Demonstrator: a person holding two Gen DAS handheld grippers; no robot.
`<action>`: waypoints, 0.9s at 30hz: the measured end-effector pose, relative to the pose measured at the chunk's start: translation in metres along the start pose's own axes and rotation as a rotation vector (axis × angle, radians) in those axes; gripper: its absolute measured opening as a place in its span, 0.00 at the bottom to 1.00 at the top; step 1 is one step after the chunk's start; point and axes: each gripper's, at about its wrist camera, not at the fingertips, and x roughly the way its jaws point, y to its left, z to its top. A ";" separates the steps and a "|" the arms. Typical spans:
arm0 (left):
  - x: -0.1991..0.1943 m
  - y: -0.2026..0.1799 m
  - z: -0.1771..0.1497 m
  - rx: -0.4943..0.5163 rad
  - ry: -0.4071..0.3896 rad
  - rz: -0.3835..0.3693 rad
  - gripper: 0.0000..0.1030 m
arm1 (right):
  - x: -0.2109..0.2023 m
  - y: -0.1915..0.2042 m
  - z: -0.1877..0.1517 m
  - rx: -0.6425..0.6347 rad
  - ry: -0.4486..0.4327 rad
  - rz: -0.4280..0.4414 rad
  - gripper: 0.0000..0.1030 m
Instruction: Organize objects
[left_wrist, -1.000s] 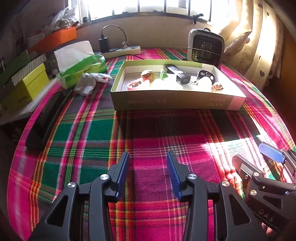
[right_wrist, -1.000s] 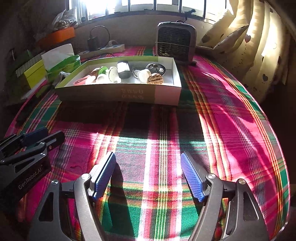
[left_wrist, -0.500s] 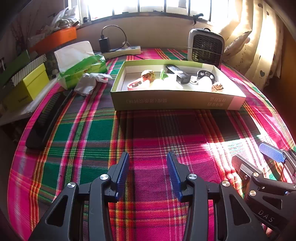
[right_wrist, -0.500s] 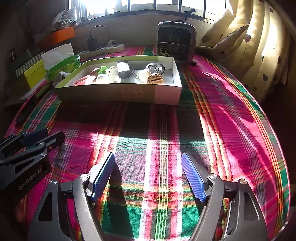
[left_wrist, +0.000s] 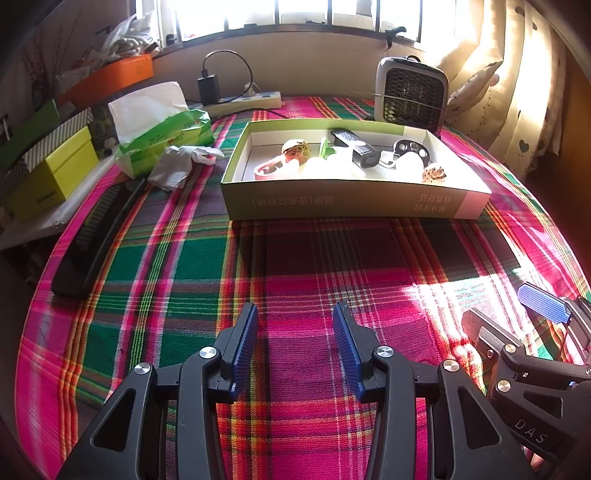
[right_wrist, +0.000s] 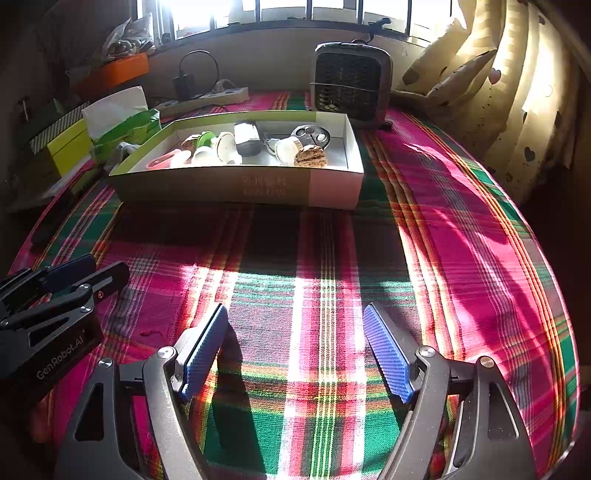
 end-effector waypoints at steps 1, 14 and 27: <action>0.000 0.000 0.000 0.000 0.000 0.000 0.39 | 0.000 0.000 0.000 0.000 0.000 0.000 0.74; 0.000 0.000 0.000 0.000 0.000 0.000 0.39 | 0.000 0.000 0.000 0.000 0.000 0.000 0.74; 0.000 -0.001 0.000 -0.001 0.000 0.001 0.39 | 0.000 0.000 0.000 0.000 0.000 0.000 0.74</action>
